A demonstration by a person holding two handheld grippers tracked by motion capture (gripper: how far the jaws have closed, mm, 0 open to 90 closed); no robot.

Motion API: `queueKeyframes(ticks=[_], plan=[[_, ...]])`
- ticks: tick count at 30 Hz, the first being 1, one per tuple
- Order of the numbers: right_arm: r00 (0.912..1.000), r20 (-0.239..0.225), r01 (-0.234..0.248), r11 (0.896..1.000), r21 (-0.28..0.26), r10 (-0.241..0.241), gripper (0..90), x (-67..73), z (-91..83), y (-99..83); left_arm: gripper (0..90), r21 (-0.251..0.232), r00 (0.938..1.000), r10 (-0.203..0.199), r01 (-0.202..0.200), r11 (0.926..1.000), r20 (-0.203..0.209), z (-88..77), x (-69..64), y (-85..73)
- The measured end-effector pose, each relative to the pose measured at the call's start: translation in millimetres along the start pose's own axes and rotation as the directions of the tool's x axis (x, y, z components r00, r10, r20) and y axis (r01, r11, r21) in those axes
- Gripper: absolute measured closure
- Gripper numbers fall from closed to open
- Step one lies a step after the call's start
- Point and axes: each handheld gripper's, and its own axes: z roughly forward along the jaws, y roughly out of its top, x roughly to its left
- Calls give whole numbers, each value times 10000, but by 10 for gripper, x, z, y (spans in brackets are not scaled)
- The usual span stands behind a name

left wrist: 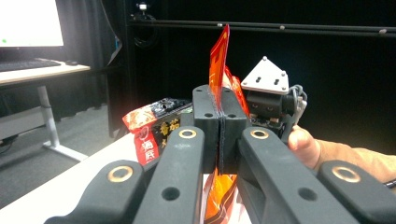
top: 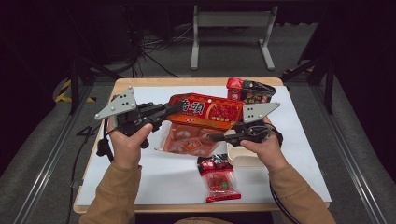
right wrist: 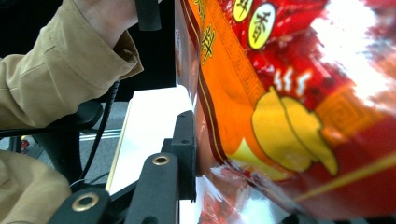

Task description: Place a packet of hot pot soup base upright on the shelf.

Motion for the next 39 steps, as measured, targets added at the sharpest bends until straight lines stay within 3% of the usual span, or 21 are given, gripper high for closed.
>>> queueKeyframes(ticks=[4, 12, 21, 39], plan=[[9995, 55, -302, 9989, 357, 300, 700, 18, -55, 69, 886, 122, 10000, -10, 11, 9999, -80, -11, 21, -2], [9990, 283, -363, 9972, 658, 345, 701, 42, -155, 172, 846, 63, 9997, -54, 55, 10000, -233, -61, 46, -2], [9960, 807, -451, 9956, 825, 385, 701, 35, -326, 285, 713, 314, 9976, -32, 53, 9995, -689, -152, 87, -29], [9766, 2079, -746, 9937, 838, 558, 700, 16, -744, 437, 690, 976, 9905, 62, 73, 9952, -1375, -356, 160, -164]])
